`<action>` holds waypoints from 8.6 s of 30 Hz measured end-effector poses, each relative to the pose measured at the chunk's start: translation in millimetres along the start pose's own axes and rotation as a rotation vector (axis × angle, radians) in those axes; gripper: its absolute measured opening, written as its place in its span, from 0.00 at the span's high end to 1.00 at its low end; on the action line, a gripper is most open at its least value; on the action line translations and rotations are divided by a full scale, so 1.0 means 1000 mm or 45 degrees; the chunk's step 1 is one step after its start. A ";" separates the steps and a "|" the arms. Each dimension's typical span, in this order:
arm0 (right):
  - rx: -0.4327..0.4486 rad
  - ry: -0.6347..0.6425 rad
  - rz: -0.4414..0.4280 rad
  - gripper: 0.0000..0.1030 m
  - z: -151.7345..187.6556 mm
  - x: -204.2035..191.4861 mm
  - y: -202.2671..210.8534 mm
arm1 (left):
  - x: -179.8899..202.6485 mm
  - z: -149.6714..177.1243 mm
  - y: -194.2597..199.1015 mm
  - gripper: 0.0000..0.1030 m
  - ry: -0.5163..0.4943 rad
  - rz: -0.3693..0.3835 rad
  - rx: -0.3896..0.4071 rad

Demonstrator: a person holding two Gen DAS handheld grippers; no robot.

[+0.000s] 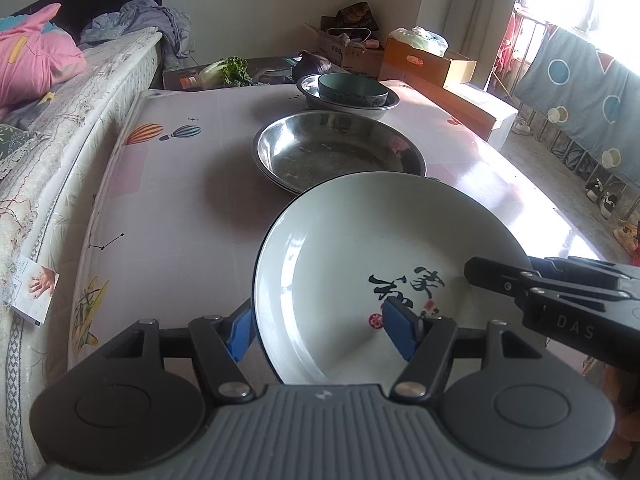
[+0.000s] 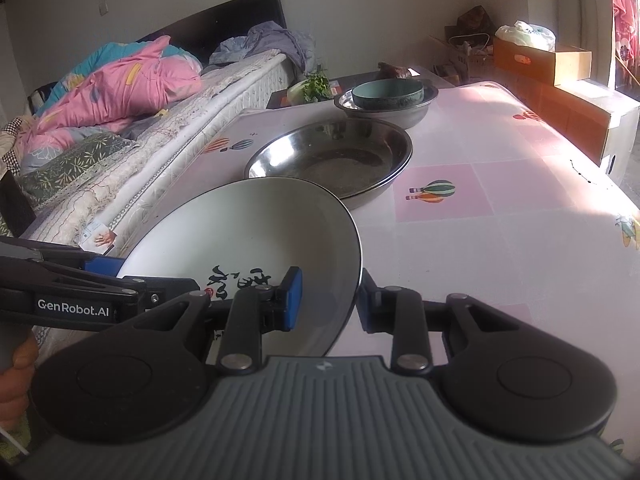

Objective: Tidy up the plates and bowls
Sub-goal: 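Lower the white plate into the steel basin and open both tools, then move both tools to the steel bowl holding the green bowl, then grasp the steel bowl rim with the left tool while the right tool grasps it too, then lift and carry the nested bowls with both tools toward the plate stack, then lower the nested bowls onto the white plate and open both tools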

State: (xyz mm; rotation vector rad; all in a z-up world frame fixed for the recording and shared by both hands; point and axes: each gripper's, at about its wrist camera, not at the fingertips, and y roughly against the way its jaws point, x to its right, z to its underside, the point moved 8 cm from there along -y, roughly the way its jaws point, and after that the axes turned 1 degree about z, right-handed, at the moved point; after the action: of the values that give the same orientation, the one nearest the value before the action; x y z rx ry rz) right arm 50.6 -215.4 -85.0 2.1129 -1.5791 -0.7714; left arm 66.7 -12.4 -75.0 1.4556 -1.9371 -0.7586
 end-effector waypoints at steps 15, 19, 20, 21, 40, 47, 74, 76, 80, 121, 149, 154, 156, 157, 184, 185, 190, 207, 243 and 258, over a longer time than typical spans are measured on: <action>0.042 -0.033 0.017 0.72 -0.063 0.023 -0.021 | 0.002 -0.071 -0.021 0.35 -0.004 0.010 0.062; 0.031 -0.040 0.015 0.72 -0.081 0.031 -0.040 | -0.002 -0.091 -0.036 0.35 0.000 -0.002 0.068; 0.028 -0.042 0.014 0.72 -0.085 0.033 -0.045 | -0.003 -0.095 -0.040 0.35 0.001 -0.005 0.067; 0.024 -0.044 0.013 0.72 -0.088 0.035 -0.050 | -0.004 -0.099 -0.046 0.35 0.001 -0.008 0.062; -0.078 -0.139 -0.008 0.73 -0.104 0.064 -0.129 | -0.015 -0.115 -0.106 0.35 0.017 -0.011 -0.044; -0.044 -0.153 -0.006 0.72 -0.110 0.069 -0.126 | -0.018 -0.117 -0.104 0.35 0.029 -0.011 -0.047; 0.023 -0.299 -0.039 0.46 -0.127 0.100 -0.100 | -0.022 -0.165 -0.082 0.22 0.032 -0.032 0.086; 0.024 -0.328 -0.055 0.46 -0.137 0.108 -0.104 | -0.026 -0.179 -0.088 0.19 0.048 -0.040 0.105; 0.020 -0.376 -0.070 0.46 -0.160 0.126 -0.119 | -0.029 -0.208 -0.108 0.18 0.063 -0.029 0.103; -0.249 -0.509 -0.114 0.72 -0.224 0.203 -0.324 | -0.040 -0.257 -0.288 0.67 0.196 -0.005 -0.248; -0.272 -0.594 -0.186 0.87 -0.222 0.197 -0.350 | -0.037 -0.261 -0.297 0.87 0.265 0.025 -0.301; -0.273 -0.610 -0.191 0.87 -0.221 0.199 -0.350 | -0.035 -0.262 -0.295 0.87 0.262 0.034 -0.293; -0.273 -0.617 -0.191 0.86 -0.221 0.200 -0.350 | -0.033 -0.264 -0.293 0.87 0.260 0.036 -0.288; -0.273 -0.622 -0.191 0.86 -0.221 0.200 -0.349 | -0.033 -0.264 -0.293 0.87 0.257 0.033 -0.287; -0.189 -0.607 -0.180 0.86 -0.246 0.202 -0.307 | -0.017 -0.283 -0.258 0.87 0.242 0.066 -0.202; -0.184 -0.603 -0.180 0.86 -0.248 0.200 -0.304 | -0.016 -0.283 -0.254 0.87 0.243 0.068 -0.198; -0.168 -0.589 -0.181 0.86 -0.253 0.191 -0.281 | -0.014 -0.281 -0.231 0.87 0.250 0.078 -0.178; -0.246 -0.584 -0.195 0.87 -0.199 0.140 -0.208 | -0.020 -0.223 -0.160 0.88 0.297 0.086 -0.184; -0.364 -0.406 -0.159 0.87 -0.130 0.083 -0.197 | -0.057 -0.137 -0.148 0.86 0.369 0.070 -0.261; -0.290 -0.376 -0.140 0.78 -0.136 0.089 -0.176 | -0.056 -0.143 -0.110 0.63 0.303 0.092 -0.140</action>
State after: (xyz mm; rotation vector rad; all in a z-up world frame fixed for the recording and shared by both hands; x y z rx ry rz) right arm 286.9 -252.2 -103.6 2.0018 -1.4393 -1.2869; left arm 254.7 2.2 -68.8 1.3373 -1.7307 -0.6192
